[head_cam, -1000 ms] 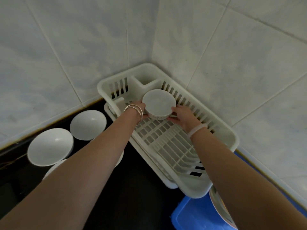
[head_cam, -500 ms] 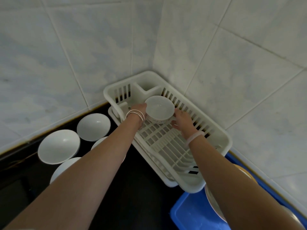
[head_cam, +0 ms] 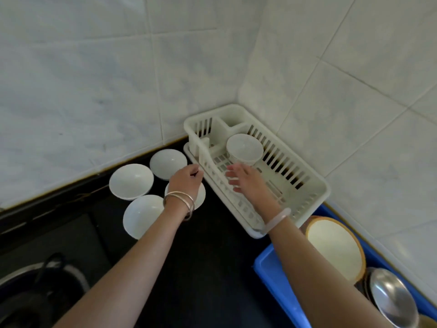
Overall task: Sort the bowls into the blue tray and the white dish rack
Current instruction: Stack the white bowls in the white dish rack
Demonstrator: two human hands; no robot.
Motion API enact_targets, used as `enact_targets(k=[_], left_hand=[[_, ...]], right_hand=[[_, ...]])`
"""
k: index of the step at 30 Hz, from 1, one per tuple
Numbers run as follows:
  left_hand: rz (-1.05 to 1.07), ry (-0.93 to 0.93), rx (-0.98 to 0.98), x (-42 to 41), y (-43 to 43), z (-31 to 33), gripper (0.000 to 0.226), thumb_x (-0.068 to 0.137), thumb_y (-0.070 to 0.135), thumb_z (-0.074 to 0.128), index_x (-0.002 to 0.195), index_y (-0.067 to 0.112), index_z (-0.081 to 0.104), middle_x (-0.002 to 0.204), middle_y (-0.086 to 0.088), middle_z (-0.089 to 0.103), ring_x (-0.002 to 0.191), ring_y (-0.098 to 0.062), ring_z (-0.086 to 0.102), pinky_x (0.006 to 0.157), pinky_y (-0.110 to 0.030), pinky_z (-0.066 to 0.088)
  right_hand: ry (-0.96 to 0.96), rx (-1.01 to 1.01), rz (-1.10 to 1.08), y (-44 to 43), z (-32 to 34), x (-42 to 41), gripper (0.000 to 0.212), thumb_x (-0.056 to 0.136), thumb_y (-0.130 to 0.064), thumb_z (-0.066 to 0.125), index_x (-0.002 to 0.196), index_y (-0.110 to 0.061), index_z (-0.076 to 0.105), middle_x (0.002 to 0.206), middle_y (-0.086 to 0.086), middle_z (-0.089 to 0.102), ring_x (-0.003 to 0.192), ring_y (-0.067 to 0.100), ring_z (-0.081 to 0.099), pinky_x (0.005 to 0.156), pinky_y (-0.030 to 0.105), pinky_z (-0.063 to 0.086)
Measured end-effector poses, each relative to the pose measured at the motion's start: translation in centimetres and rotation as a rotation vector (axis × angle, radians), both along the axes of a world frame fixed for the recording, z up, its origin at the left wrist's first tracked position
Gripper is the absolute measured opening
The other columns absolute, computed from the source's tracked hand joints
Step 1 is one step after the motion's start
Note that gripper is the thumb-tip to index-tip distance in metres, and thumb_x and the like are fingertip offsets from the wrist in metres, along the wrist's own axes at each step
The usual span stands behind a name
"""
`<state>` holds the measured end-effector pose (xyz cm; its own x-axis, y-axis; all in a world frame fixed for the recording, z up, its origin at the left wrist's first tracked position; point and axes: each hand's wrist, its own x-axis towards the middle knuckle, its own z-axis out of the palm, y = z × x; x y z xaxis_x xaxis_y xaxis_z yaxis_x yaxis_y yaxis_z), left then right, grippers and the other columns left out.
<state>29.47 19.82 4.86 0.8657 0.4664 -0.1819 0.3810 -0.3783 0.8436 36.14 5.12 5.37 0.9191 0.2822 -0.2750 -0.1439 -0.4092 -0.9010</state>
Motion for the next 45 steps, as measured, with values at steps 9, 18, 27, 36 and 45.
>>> enact_targets(k=[9,18,27,36,45], left_hand=[[0.266,0.125,0.098,-10.5,3.4,-5.9,0.042,0.091,0.015,0.051,0.133,0.012,0.047,0.144,-0.009,0.042,0.134,-0.024,0.037,0.112,-0.035,0.026],[0.516,0.17,-0.011,-12.7,7.1,-9.7,0.058,0.089,0.006,0.053,0.142,0.013,0.033,0.149,-0.011,0.035,0.138,-0.026,0.033,0.114,-0.041,0.026],[0.616,0.116,-0.338,-13.1,7.3,-10.7,0.043,0.092,0.015,0.05,0.134,0.014,0.047,0.135,-0.008,0.054,0.123,-0.024,0.052,0.105,-0.039,0.039],[0.696,0.014,-0.594,-13.3,7.5,-11.7,0.037,0.09,0.014,0.054,0.127,0.016,0.054,0.127,-0.009,0.059,0.104,-0.019,0.058,0.097,-0.041,0.048],[0.771,-0.082,-0.794,-13.2,7.9,-11.2,0.034,0.092,0.011,0.048,0.125,0.017,0.056,0.132,-0.007,0.056,0.118,-0.026,0.054,0.101,-0.041,0.044]], right_hand=[[0.002,-0.404,0.183,3.9,-6.7,-5.4,0.026,0.099,-0.031,0.039,0.103,-0.015,0.059,0.083,0.001,0.057,0.076,0.017,0.054,0.07,0.034,0.045],[0.155,-0.384,0.034,6.7,-10.6,-4.7,0.025,0.095,-0.031,0.047,0.094,-0.009,0.058,0.092,0.011,0.064,0.086,0.029,0.063,0.08,0.042,0.055],[0.373,0.072,-0.312,7.2,-10.3,-4.7,0.013,0.088,0.0,0.05,0.088,0.006,0.062,0.083,0.011,0.063,0.075,0.018,0.065,0.063,0.028,0.059],[0.239,0.102,-0.184,7.5,-5.4,-6.3,0.014,0.086,-0.005,0.06,0.073,-0.008,0.066,0.081,0.007,0.07,0.076,0.016,0.071,0.059,0.019,0.057],[0.176,-0.158,-0.055,10.8,-5.7,-8.3,0.007,0.081,-0.012,0.07,0.075,-0.009,0.071,0.075,0.007,0.073,0.072,0.015,0.072,0.079,0.034,0.059]])
